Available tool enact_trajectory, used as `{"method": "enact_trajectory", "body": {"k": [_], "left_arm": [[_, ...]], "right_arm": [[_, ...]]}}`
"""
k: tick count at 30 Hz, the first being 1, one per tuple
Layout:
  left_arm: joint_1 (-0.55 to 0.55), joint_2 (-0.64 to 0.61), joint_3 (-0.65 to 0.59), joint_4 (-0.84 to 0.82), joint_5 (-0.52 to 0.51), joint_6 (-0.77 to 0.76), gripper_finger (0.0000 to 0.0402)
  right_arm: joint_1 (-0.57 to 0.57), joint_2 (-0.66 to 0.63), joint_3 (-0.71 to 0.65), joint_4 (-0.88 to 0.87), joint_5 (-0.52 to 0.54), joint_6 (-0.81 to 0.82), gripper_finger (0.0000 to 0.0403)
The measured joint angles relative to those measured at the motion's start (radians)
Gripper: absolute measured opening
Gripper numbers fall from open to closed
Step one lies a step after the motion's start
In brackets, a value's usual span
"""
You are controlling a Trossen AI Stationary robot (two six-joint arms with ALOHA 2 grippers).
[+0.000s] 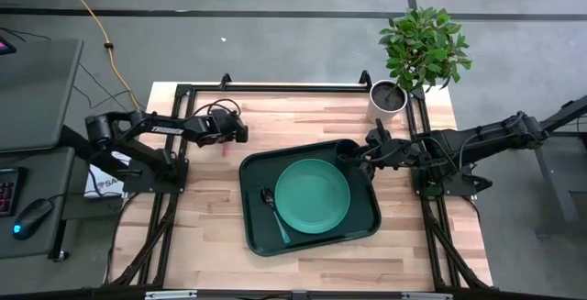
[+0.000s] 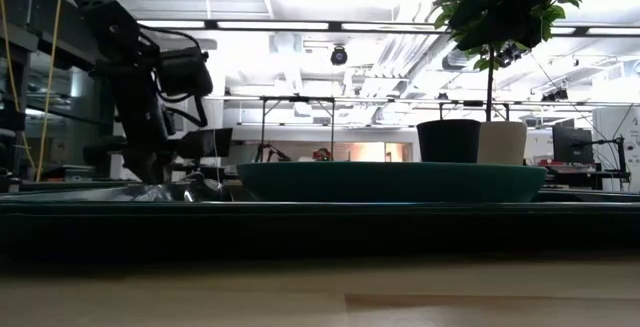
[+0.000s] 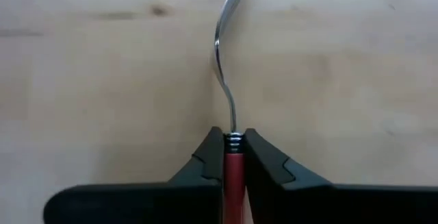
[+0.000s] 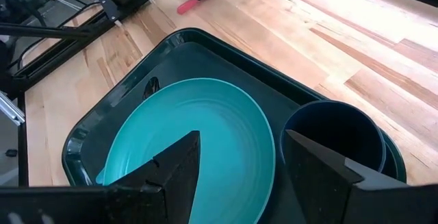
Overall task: Pick and place plate/cup/fork/spoon on tray
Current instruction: Put the pink fork on the black serving tray to the left of the blue spoon
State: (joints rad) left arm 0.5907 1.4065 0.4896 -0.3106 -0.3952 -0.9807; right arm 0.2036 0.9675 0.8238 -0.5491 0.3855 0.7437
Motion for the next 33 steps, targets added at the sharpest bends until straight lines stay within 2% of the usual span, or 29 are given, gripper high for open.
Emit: {"method": "enact_trajectory", "body": {"k": [4,7,10,12,15,17,19,22,26,29,33], "left_arm": [[-0.005,-0.097,-0.002,-0.009,0.06,0.04,0.0007],[-0.002,-0.208,-0.002,-0.008,0.061,0.049,0.0005],[-0.015,-0.337,-0.002,-0.004,0.108,0.03,0.0004],[-0.056,-0.418,-0.002,-0.005,0.122,-0.014,0.0003],[-0.187,-0.506,-0.002,0.0,0.11,-0.127,0.0002],[-0.324,-0.545,-0.003,0.005,0.042,-0.227,0.0002],[-0.497,-0.554,-0.003,0.018,-0.069,-0.357,0.0002],[-0.783,-0.522,-0.003,0.093,-0.308,-0.568,0.0001],[-1.088,-0.382,0.015,0.2,-0.636,-0.842,0.0001],[-1.195,-0.252,0.076,0.206,-0.766,-1.009,0.0],[-1.242,-0.073,0.19,0.204,-0.774,-1.117,0.0]], "right_arm": [[0.0,0.0,0.0,0.0,0.002,-0.002,0.02],[0.0,0.0,0.0,-0.004,0.021,-0.003,0.02],[0.0,0.0,0.0,-0.008,0.026,-0.003,0.02],[0.0,0.0,0.0,-0.008,0.027,-0.003,0.02],[0.0,0.0,0.0,-0.008,0.027,-0.001,0.02],[0.0,0.0,0.0,-0.008,0.027,-0.001,0.02],[0.0,0.0,0.0,-0.008,0.027,0.0,0.02],[0.0,0.0,0.0,-0.008,0.03,0.0,0.02],[0.0,0.0,0.0,-0.008,0.037,0.001,0.02],[0.0,0.0,0.0,-0.008,0.046,0.017,0.02],[0.0,0.0,0.0,-0.008,0.048,0.018,0.02]]}}
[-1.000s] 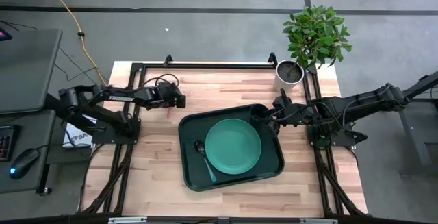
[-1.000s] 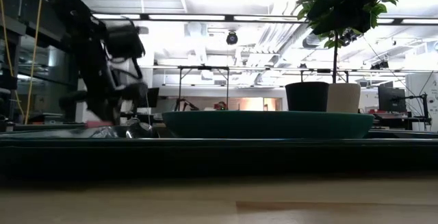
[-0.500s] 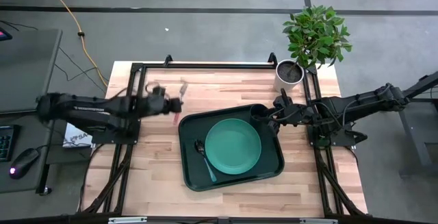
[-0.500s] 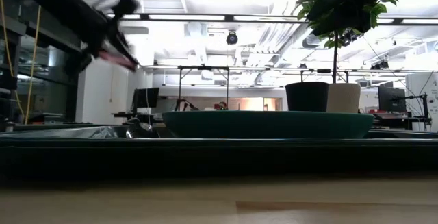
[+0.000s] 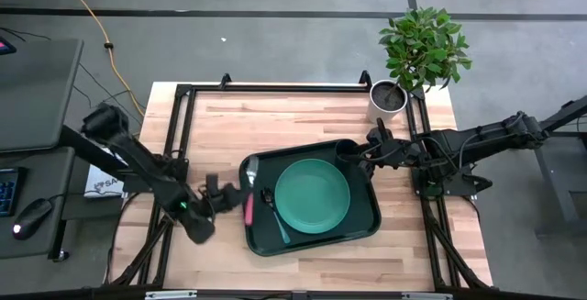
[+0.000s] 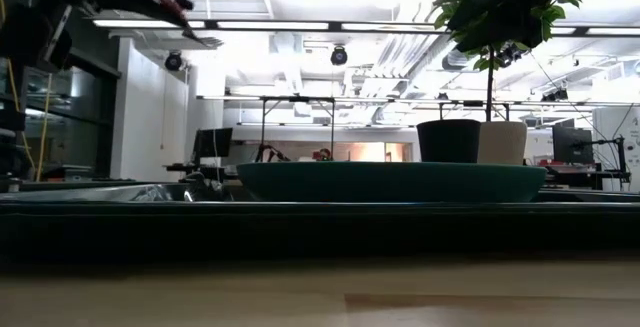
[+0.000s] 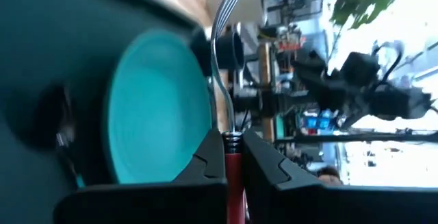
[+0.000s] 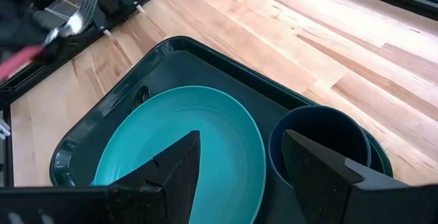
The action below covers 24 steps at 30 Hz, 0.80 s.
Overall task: Pick and place plate/cup/fork/spoon on tray
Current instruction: Put the pink fork on the black serving tray to the left of the blue spoon
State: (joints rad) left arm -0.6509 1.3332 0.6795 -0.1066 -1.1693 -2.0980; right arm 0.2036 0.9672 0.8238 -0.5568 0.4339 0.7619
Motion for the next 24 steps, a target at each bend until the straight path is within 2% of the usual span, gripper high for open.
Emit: {"method": "enact_trajectory", "body": {"k": [6,16,24], "left_arm": [[-0.033,0.17,0.128,-0.018,0.068,-0.081,0.0],[-0.118,0.228,0.215,-0.118,0.124,-0.129,0.0],[-0.067,0.361,0.257,-0.158,0.259,-0.135,0.0]], "right_arm": [[0.0,0.0,0.0,-0.003,-0.011,0.021,0.02],[0.0,0.0,0.0,-0.01,-0.019,0.024,0.02],[0.0,0.0,0.0,-0.017,-0.02,0.048,0.02]]}}
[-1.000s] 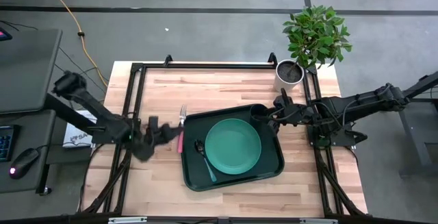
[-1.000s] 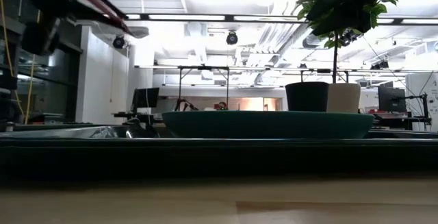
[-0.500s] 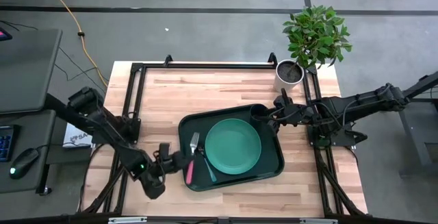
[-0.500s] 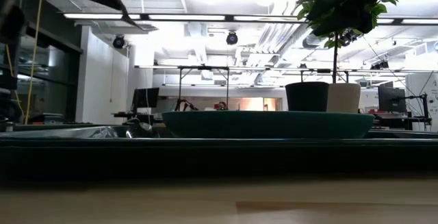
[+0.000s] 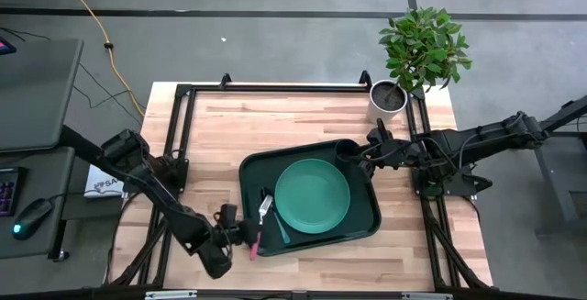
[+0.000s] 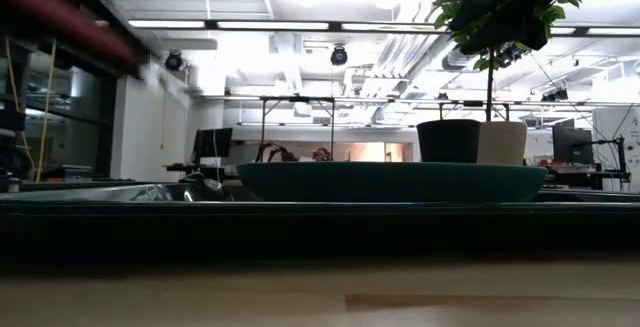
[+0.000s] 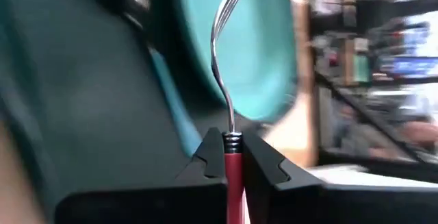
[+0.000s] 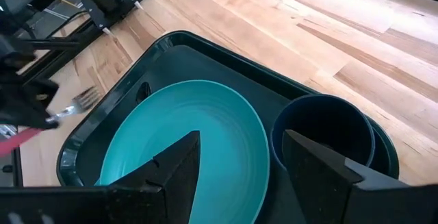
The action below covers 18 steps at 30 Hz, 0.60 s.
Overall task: Pick and place plate/cup/fork/spoon on tray
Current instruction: Put the pink fork on the black serving tray to the left of the blue spoon
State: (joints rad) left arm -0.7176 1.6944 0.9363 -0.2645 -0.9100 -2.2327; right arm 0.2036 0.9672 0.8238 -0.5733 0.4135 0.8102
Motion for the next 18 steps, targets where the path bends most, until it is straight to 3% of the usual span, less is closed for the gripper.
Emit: {"method": "enact_trajectory", "body": {"k": [10,18], "left_arm": [[0.026,-0.03,-0.002,-0.318,0.122,0.019,0.0],[0.097,0.007,-0.001,-0.271,0.118,0.036,0.0]], "right_arm": [[0.0,0.0,0.0,0.001,0.002,0.009,0.02],[0.0,0.0,0.0,0.003,0.056,0.029,0.02]]}}
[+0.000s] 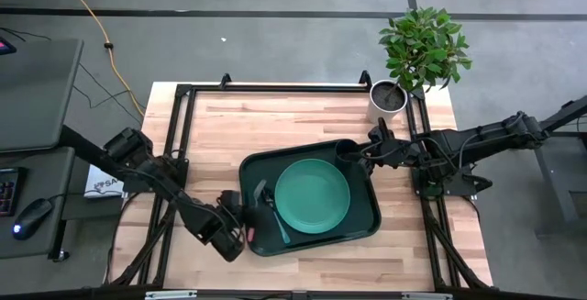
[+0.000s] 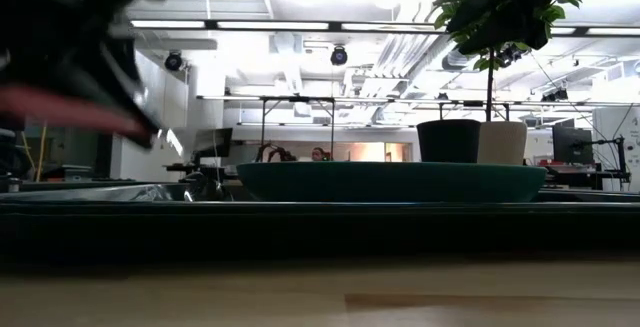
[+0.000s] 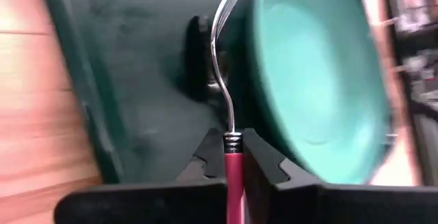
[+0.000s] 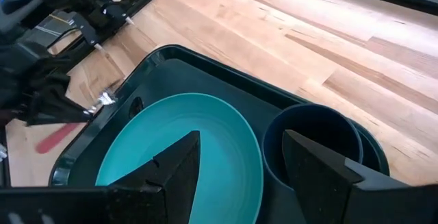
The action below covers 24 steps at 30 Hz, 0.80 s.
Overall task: Pick and place plate/cup/fork/spoon on tray
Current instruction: Put the pink fork on the black serving tray to the left of the blue spoon
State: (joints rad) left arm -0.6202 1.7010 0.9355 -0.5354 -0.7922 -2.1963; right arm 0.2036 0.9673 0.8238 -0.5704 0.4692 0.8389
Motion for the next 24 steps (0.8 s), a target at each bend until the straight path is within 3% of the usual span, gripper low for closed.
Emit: {"method": "enact_trajectory", "body": {"k": [16,24], "left_arm": [[0.043,0.111,-0.001,0.046,0.118,0.006,0.0003],[0.044,0.111,-0.001,0.083,0.107,0.027,0.0059]], "right_arm": [[0.0,0.0,0.0,0.005,-0.007,0.006,0.02],[0.0,0.0,0.0,0.006,-0.007,0.006,0.02]]}}
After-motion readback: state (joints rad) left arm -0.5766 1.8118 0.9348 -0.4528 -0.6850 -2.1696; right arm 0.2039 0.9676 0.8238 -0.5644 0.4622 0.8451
